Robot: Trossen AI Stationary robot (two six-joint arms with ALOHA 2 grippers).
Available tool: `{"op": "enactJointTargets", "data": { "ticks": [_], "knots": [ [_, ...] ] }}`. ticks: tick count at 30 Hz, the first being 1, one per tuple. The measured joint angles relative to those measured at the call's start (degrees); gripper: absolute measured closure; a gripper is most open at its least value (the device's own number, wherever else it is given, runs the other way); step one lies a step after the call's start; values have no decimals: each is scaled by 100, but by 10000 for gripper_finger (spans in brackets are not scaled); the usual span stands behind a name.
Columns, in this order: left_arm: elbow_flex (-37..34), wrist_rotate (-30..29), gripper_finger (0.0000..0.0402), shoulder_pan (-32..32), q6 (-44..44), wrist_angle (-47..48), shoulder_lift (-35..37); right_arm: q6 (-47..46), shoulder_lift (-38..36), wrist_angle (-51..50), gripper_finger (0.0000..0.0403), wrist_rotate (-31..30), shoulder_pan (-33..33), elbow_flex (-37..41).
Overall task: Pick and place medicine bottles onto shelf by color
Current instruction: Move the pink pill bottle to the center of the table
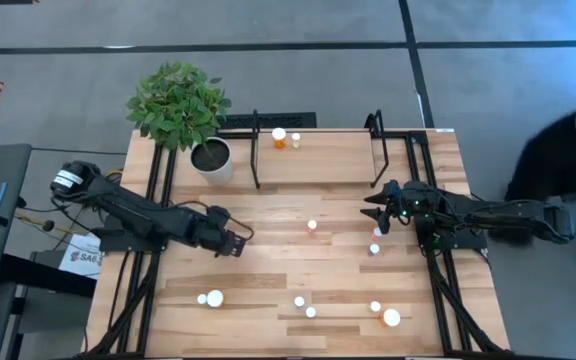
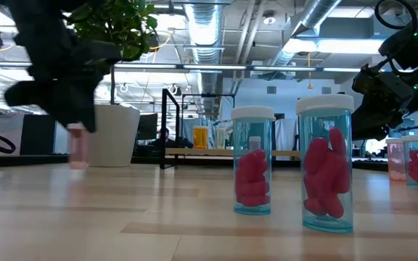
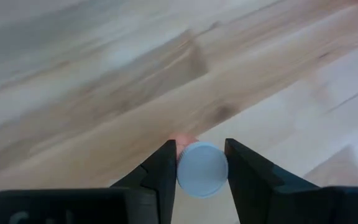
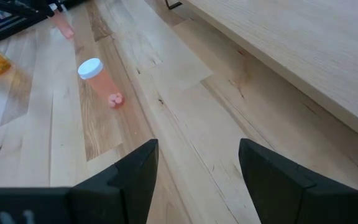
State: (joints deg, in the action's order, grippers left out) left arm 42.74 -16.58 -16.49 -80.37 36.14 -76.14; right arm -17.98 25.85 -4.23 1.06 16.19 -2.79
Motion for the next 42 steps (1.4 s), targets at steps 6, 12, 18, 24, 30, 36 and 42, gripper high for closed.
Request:
{"op": "enactJointTargets", "data": {
  "ticks": [6,12,18,24,30,36,42],
  "knots": [
    [295,138,294,455,850,-280,0,-2,-1,1,154,1,-1,0],
    [611,129,294,816,1411,-273,0,-2,0,0,154,0,-1,0],
    [752,129,294,1011,1646,-313,0,-2,2,-2,154,0,2,-2],
    [761,277,294,1103,1683,-466,-239,-2,-1,1,154,0,-1,-1],
    [1266,582,294,1178,2202,-393,-853,-2,2,5,154,1,0,-1],
    [2082,584,294,1238,2998,-50,-1488,-2,2,8,154,2,2,1],
    [2879,736,294,1278,3736,200,-2246,-2,-1,11,154,1,0,0]
  ]
}}
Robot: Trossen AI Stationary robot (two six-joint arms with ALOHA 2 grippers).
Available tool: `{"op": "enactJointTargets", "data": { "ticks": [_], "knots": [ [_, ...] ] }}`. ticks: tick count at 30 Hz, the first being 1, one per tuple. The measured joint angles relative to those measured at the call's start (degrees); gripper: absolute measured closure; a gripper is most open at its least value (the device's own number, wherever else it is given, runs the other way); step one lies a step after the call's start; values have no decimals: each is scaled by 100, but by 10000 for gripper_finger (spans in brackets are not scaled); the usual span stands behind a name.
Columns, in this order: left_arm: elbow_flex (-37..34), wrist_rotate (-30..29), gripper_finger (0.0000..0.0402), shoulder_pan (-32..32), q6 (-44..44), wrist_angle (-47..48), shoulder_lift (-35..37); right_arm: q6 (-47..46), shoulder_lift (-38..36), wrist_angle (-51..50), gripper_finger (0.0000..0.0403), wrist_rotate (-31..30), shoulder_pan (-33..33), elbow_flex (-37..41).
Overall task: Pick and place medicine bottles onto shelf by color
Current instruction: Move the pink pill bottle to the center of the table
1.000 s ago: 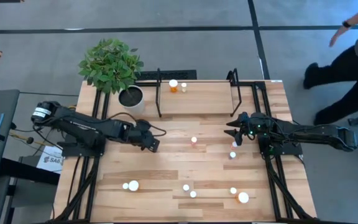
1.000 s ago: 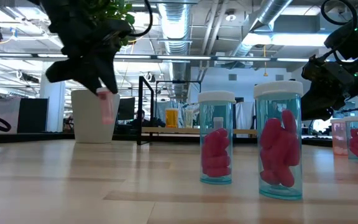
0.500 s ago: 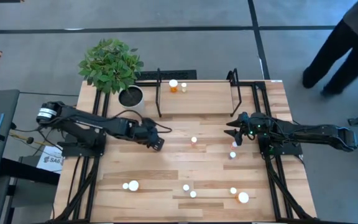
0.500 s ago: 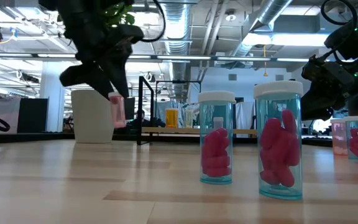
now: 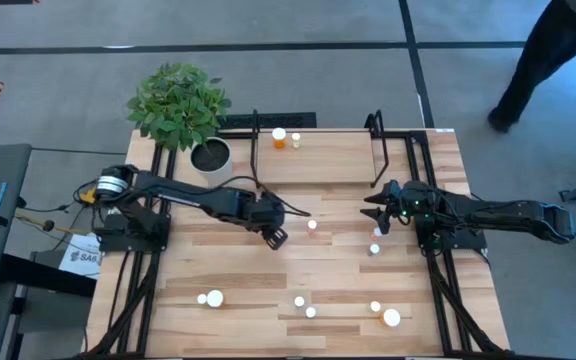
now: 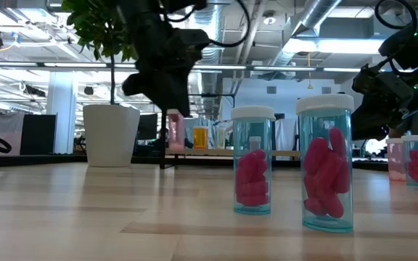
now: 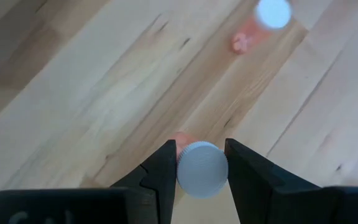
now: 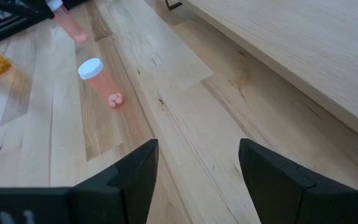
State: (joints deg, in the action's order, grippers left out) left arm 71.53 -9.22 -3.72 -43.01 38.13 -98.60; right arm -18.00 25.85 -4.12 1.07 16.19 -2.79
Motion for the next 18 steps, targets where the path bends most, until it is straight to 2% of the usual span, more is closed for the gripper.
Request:
{"op": "enactJointTargets", "data": {
  "ticks": [6,13,18],
  "knots": [
    [470,29,294,63,526,-56,-377,2,2,-2,154,1,-1,-1],
    [491,62,294,212,785,-435,-382,0,2,-6,154,1,2,0],
    [494,452,294,286,814,-548,-662,2,1,-4,154,2,1,-1]
  ]
}}
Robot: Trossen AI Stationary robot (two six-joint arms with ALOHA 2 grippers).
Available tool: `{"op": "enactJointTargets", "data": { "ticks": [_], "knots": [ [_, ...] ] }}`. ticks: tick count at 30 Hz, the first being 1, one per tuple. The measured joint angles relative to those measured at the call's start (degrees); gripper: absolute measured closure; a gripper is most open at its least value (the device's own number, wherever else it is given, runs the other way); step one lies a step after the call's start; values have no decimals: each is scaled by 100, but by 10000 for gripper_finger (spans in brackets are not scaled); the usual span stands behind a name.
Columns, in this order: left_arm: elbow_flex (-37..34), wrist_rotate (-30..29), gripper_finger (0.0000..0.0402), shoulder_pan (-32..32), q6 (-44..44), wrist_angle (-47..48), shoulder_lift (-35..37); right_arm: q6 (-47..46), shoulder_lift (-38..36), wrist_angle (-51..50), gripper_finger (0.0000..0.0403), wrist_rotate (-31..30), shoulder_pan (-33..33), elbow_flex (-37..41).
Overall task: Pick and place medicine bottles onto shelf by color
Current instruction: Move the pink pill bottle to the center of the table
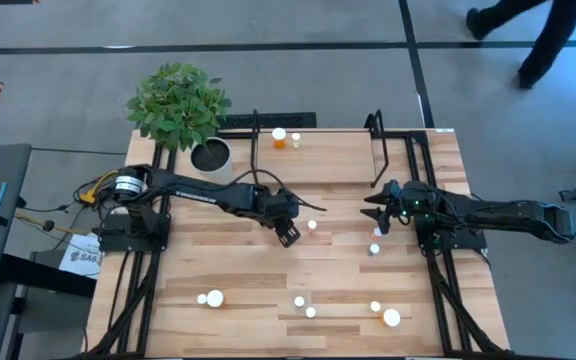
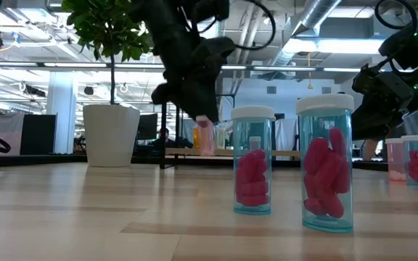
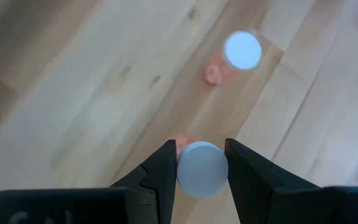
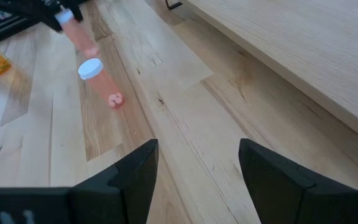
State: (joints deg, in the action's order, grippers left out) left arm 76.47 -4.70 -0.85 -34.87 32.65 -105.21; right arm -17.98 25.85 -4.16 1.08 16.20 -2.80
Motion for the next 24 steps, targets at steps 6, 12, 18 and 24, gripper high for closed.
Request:
{"op": "enactJointTargets", "data": {
  "ticks": [6,12,18,24],
  "knots": [
    [110,88,294,85,246,24,-96,1,2,4,154,0,1,2],
    [101,262,294,199,316,84,-239,1,2,9,154,0,-1,2],
    [110,433,294,231,374,5,-320,-2,2,1,154,-1,1,2],
    [111,471,294,279,413,54,-349,-1,2,-4,154,-2,1,1]
  ]
}}
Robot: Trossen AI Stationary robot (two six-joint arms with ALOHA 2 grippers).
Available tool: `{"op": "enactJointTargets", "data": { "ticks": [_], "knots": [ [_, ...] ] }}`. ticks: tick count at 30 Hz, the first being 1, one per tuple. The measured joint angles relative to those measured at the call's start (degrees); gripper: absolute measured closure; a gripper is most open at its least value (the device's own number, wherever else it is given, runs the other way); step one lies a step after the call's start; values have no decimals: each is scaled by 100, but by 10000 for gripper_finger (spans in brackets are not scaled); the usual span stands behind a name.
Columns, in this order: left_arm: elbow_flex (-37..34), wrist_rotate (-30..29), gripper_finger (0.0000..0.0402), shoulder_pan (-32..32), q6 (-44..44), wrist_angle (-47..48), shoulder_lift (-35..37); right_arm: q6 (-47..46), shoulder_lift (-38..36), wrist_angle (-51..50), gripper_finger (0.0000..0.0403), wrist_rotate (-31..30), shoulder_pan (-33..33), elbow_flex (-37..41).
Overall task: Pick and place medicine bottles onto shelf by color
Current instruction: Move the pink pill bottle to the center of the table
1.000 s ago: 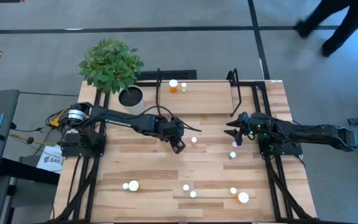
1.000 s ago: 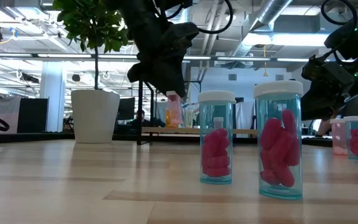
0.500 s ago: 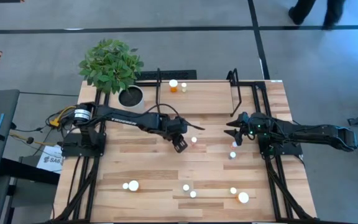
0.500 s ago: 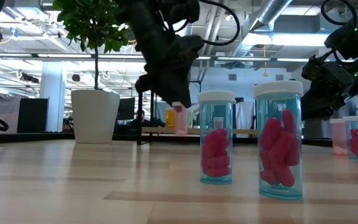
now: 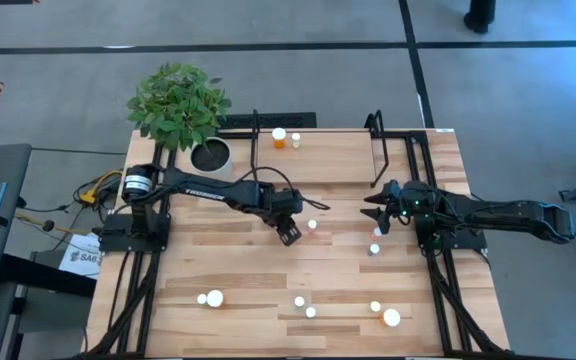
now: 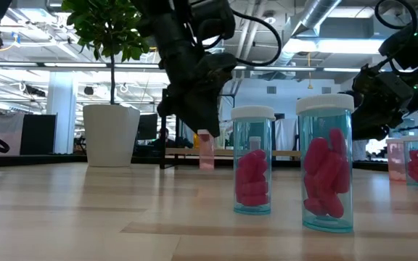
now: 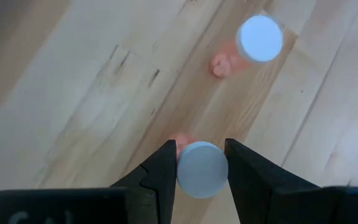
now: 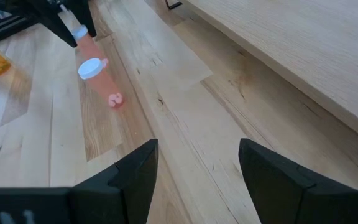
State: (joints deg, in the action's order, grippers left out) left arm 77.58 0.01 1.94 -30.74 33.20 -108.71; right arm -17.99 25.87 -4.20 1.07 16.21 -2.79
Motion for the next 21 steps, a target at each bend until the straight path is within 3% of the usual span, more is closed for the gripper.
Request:
{"op": "enactJointTargets", "data": {
  "ticks": [21],
  "knots": [
    [-4,-190,294,48,115,171,-17,-1,0,-1,154,-1,-2,-2]
  ]
}}
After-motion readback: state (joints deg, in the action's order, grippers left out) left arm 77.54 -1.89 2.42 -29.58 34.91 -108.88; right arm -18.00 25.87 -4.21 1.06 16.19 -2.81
